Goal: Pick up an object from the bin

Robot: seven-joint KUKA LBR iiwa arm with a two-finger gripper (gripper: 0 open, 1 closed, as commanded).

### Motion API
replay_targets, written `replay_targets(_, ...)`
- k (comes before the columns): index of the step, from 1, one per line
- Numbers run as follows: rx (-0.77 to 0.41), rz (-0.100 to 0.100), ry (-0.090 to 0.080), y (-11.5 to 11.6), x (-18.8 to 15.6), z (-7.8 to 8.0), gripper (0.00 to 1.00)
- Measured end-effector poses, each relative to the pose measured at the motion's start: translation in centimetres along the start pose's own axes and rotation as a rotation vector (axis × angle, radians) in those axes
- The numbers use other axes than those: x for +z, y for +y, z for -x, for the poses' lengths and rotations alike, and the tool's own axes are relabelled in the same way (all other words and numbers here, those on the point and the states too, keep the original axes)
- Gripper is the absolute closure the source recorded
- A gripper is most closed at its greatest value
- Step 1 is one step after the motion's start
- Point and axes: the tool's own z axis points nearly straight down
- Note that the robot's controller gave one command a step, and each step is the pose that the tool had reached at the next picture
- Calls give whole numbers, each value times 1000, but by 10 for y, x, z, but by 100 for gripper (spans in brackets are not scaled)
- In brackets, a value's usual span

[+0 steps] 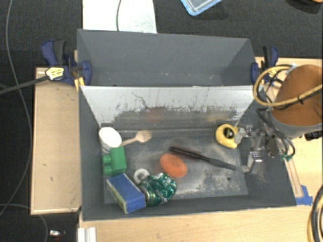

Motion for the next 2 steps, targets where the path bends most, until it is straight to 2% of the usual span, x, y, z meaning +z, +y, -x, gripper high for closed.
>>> replay_targets(1,-5,-1,-8,1,-4,2,0)
replay_targets(2,108,0,-12,57,65,10,0)
